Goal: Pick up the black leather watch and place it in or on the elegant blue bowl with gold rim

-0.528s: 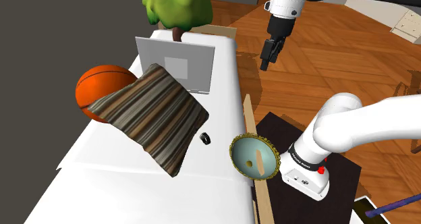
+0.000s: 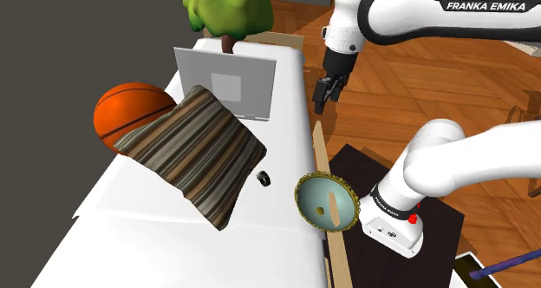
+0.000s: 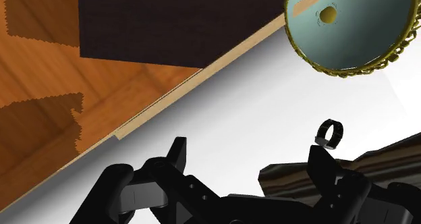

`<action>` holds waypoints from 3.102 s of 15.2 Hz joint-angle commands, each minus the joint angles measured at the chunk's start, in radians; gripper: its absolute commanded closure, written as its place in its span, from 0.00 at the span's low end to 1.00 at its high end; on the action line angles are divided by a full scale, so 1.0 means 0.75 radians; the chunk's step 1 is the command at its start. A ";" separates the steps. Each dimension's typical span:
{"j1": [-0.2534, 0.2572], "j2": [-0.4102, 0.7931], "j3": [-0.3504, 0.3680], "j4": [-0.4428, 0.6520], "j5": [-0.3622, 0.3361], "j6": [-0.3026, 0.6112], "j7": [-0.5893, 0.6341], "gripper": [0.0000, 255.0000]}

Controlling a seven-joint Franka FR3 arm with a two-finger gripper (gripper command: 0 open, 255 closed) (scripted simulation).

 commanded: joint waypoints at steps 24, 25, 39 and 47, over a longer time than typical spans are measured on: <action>-0.120 0.890 0.813 -0.019 -0.160 0.923 1.035 0.00; -0.126 0.909 0.817 -0.025 -0.178 0.944 1.048 0.00; -0.147 0.936 0.822 -0.051 -0.207 0.992 1.059 1.00; -0.140 0.914 0.827 -0.032 -0.183 0.957 1.049 1.00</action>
